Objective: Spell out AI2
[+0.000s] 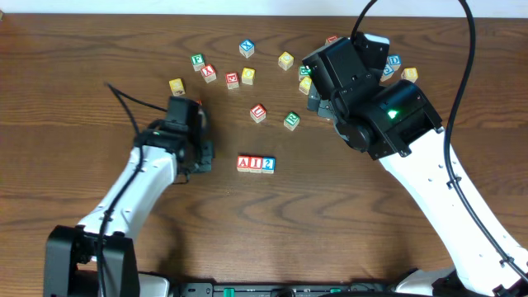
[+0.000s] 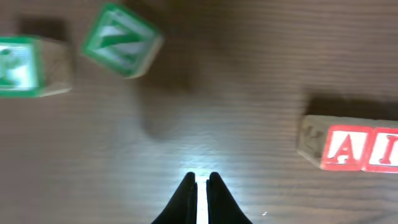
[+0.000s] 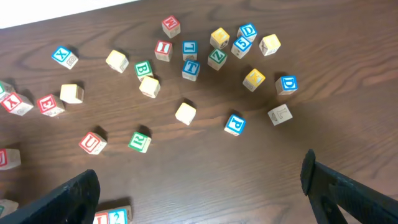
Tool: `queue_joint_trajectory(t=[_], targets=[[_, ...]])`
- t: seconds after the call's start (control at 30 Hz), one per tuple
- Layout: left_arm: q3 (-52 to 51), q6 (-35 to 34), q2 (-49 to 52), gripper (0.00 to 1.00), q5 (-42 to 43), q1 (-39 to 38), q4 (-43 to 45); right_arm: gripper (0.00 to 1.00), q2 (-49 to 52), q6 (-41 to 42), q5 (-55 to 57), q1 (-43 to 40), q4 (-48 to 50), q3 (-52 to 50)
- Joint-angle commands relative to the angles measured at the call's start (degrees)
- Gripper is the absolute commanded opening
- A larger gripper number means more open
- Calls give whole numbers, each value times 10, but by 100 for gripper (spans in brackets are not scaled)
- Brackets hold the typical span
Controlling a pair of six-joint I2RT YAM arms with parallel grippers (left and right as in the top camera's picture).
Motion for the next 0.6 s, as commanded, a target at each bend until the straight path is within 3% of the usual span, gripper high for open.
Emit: queue_joint_trajectory(t=[0.0, 0.17, 0.57], targets=[[-28, 2, 4, 8, 3, -34, 36, 99, -5, 3, -1, -1, -7, 9], [-29, 1, 4, 7, -43, -59, 64, 99, -5, 3, -1, -1, -22, 9], [-31, -12, 63, 7, -38, -58, 115, 99, -5, 3, -1, -1, -36, 9]])
